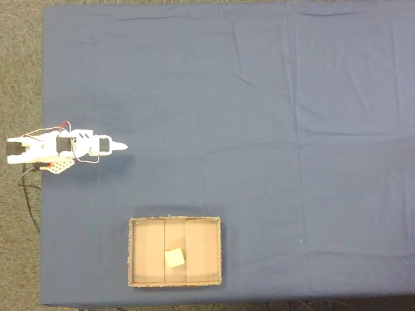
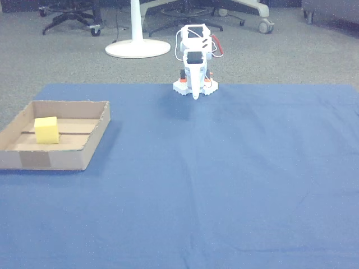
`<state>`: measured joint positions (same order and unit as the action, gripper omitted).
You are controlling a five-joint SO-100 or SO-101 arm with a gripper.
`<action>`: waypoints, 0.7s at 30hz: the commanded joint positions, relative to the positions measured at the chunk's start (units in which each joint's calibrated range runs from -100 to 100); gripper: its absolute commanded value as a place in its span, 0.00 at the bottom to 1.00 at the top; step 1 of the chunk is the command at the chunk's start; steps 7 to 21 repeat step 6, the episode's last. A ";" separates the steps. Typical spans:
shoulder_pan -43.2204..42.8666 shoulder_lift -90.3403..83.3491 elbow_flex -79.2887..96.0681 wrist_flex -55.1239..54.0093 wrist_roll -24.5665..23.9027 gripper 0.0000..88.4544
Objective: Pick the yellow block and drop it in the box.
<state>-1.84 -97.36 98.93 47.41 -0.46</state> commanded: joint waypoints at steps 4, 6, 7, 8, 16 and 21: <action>0.54 -0.28 0.89 0.33 0.15 0.00; 0.54 -0.28 0.89 0.33 0.15 0.00; 0.54 -0.28 0.89 0.33 0.15 0.00; 0.54 -0.28 0.89 0.33 0.15 0.00; 0.54 -0.28 0.89 0.33 0.15 0.00; 0.54 -0.28 0.89 0.33 0.15 0.00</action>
